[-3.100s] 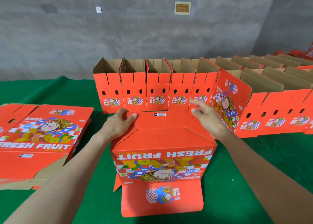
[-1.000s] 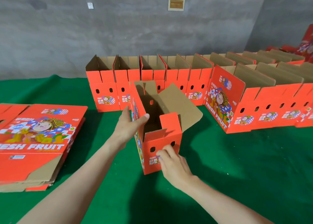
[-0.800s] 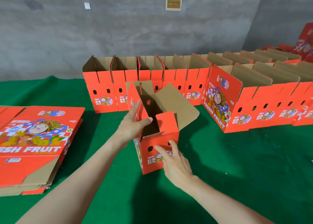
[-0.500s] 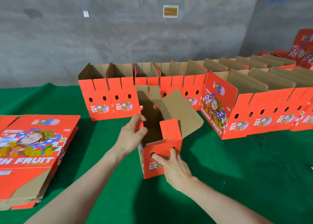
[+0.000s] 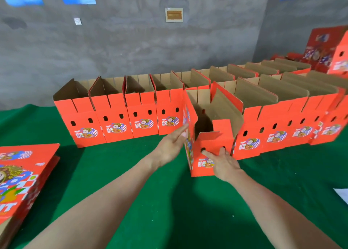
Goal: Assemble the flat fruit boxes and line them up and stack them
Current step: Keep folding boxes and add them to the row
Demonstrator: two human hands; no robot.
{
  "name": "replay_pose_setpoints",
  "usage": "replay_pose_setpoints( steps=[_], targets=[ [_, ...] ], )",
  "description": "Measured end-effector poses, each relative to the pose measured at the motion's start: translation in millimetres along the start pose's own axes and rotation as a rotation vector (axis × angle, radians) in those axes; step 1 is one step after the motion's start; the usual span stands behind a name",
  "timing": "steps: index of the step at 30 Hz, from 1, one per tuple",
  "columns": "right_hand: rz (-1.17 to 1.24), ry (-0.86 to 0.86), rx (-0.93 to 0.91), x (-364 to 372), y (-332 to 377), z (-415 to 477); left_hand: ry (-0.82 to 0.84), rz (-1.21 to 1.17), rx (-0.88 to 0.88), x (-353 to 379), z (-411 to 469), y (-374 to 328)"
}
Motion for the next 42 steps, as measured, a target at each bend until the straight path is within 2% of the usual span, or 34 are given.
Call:
replay_pose_setpoints(
  steps=[2, 6, 10, 14, 17, 19, 22, 23, 24, 26, 29, 32, 34, 38, 42],
  targets=[
    [-0.014, 0.015, 0.042, -1.7, -27.5, 2.6, -0.027, 0.005, -0.033, 6.0, 6.6, 8.5],
    [-0.051, 0.001, 0.049, -2.9, -57.8, 7.3, -0.056, 0.166, -0.071, 7.7, 12.3, 29.9],
    [-0.080, -0.042, 0.078, -3.0, -69.0, 18.9, -0.097, 0.279, -0.107, -14.9, 9.5, 52.2],
    [-0.082, 0.039, 0.152, 1.9, -58.2, 25.7, -0.193, 0.295, -0.157, -54.1, -0.9, 72.6],
    [0.095, 0.082, 0.274, 2.7, -40.7, 24.3, -0.242, 0.282, -0.195, -75.0, -13.5, 89.6],
    [0.388, -0.063, 0.364, -7.7, -26.7, 22.6, -0.262, 0.267, -0.235, -86.0, -23.0, 104.5],
    [0.846, -0.571, 0.514, -29.6, 2.3, 3.6, -0.286, 0.281, -0.289, -104.1, -41.5, 126.5],
    [0.918, -0.662, 0.502, -34.1, 21.9, -2.4, -0.306, 0.305, -0.307, -112.7, -49.6, 134.4],
    [0.956, -0.674, 0.445, -36.8, 46.9, -4.1, -0.329, 0.340, -0.323, -123.1, -58.7, 142.9],
    [0.997, -0.588, 0.260, -39.3, 106.4, -0.2, -0.387, 0.415, -0.347, -150.6, -81.6, 162.4],
    [1.008, -0.448, 0.010, -44.1, 191.5, 2.9, -0.533, 0.403, -0.412, -210.3, -124.9, 201.2],
    [0.940, -0.319, -0.158, -47.2, 261.7, 3.5, -0.684, 0.426, -0.526, -277.2, -173.1, 250.0],
    [0.897, -0.256, -0.217, -48.7, 298.9, 3.6, -0.722, 0.473, -0.646, -316.3, -201.3, 287.3],
    [0.808, -0.124, -0.280, -41.6, 359.7, 4.0, -0.693, 0.623, -0.794, -367.3, -241.9, 348.4],
    [0.736, 0.037, -0.291, -16.6, 411.6, 6.5, -0.511, 0.728, -0.869, -362.9, -254.6, 392.7]
  ],
)
Point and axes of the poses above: each hand's wrist, its own z-axis towards the middle knuckle, its own x-axis out of the palm, y = z × x, the point moved 8 cm from there along z, towards the middle knuckle, and after that the axes turned 10 degrees about -x, right-handed, at the moved point
